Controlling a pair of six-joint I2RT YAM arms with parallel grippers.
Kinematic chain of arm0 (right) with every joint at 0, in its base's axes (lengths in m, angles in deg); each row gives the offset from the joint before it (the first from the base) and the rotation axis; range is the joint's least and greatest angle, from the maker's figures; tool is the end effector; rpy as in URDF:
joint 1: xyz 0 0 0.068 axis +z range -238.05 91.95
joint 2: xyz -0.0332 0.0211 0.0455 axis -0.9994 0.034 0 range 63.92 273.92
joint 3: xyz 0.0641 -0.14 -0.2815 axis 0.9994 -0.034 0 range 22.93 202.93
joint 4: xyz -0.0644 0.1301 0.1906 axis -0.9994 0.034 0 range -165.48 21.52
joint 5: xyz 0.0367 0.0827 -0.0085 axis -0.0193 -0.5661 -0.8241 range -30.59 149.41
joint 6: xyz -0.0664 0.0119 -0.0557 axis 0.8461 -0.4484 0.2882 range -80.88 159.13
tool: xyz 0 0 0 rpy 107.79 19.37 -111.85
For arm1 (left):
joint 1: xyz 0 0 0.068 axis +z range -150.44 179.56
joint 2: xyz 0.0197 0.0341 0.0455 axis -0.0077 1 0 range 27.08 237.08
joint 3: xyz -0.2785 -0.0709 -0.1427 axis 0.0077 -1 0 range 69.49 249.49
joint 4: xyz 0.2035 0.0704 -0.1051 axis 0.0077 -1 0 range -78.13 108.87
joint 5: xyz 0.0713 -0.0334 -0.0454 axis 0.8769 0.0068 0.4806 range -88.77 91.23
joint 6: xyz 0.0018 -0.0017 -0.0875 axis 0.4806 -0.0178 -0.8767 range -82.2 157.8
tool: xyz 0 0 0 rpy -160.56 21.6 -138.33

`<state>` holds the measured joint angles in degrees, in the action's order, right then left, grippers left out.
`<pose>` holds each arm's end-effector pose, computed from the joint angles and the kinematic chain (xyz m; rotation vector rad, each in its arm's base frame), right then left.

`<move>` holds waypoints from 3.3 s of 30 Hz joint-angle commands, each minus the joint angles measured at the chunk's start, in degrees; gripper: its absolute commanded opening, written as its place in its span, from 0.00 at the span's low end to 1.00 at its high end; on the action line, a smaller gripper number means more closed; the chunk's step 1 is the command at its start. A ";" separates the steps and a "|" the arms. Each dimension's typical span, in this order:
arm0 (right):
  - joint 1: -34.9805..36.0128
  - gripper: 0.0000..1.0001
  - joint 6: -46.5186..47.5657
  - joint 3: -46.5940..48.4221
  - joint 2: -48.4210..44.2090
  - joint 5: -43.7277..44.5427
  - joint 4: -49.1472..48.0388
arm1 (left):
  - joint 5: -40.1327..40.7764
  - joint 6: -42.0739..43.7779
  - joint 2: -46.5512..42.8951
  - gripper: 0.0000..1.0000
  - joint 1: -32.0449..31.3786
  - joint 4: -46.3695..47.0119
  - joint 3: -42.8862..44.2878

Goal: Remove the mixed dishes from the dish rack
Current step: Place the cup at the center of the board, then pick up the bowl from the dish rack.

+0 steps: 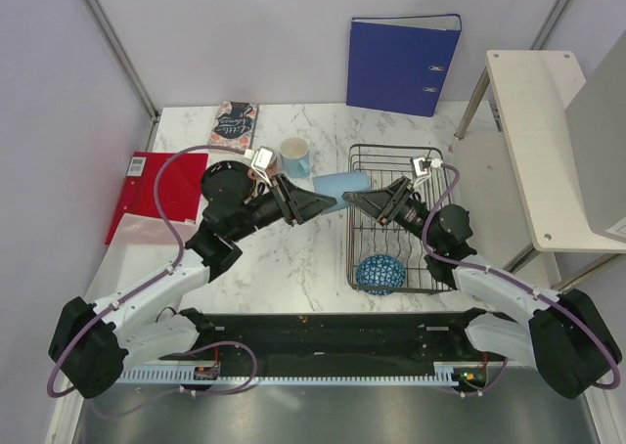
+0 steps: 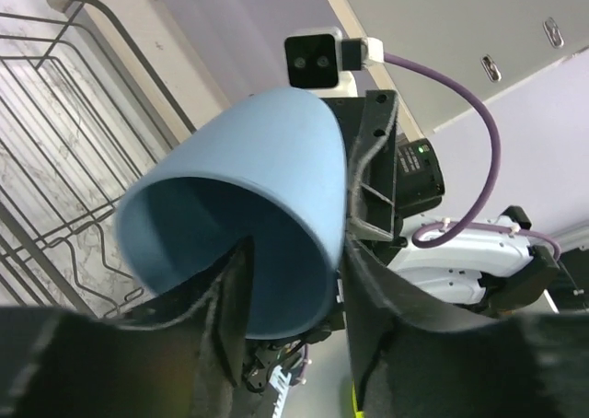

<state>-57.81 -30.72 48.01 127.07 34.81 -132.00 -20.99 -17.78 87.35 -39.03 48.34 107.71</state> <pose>0.1797 0.1421 0.3495 0.0777 1.4984 1.7285 0.1669 -0.1707 0.3769 0.1198 1.6672 -1.5785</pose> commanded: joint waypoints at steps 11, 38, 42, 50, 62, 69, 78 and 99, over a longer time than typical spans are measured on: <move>0.08 0.98 24.47 16.56 -7.96 24.22 53.57 | 5.75 13.35 2.38 0.02 7.45 -31.55 19.41; 0.17 0.98 31.35 16.84 -6.03 31.20 69.78 | 30.39 32.72 60.75 0.02 15.48 -93.81 102.14; 0.17 0.98 31.26 16.49 -4.80 29.61 68.99 | 30.22 32.72 62.24 0.02 13.72 -93.64 102.93; 0.17 0.98 31.26 15.17 -6.64 29.26 68.46 | 29.51 32.28 65.49 0.02 11.52 -92.67 102.32; 0.26 0.98 31.79 14.64 -6.29 29.70 68.46 | 30.83 33.42 67.43 0.02 11.08 -91.61 100.74; 0.17 0.98 32.05 14.73 -5.68 30.05 68.55 | 30.30 34.39 67.17 0.32 11.08 -90.12 100.56; 0.17 0.98 31.96 14.56 -5.59 30.31 68.29 | 33.73 33.96 64.01 0.67 10.99 -86.87 100.91; 0.70 0.98 34.17 19.39 -24.38 43.49 87.10 | 40.14 40.97 33.78 0.64 -23.62 -63.50 56.90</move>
<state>-57.29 5.85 65.85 110.55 71.95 -48.33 16.78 17.87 121.82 -58.83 -18.23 171.38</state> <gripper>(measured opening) 0.982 0.646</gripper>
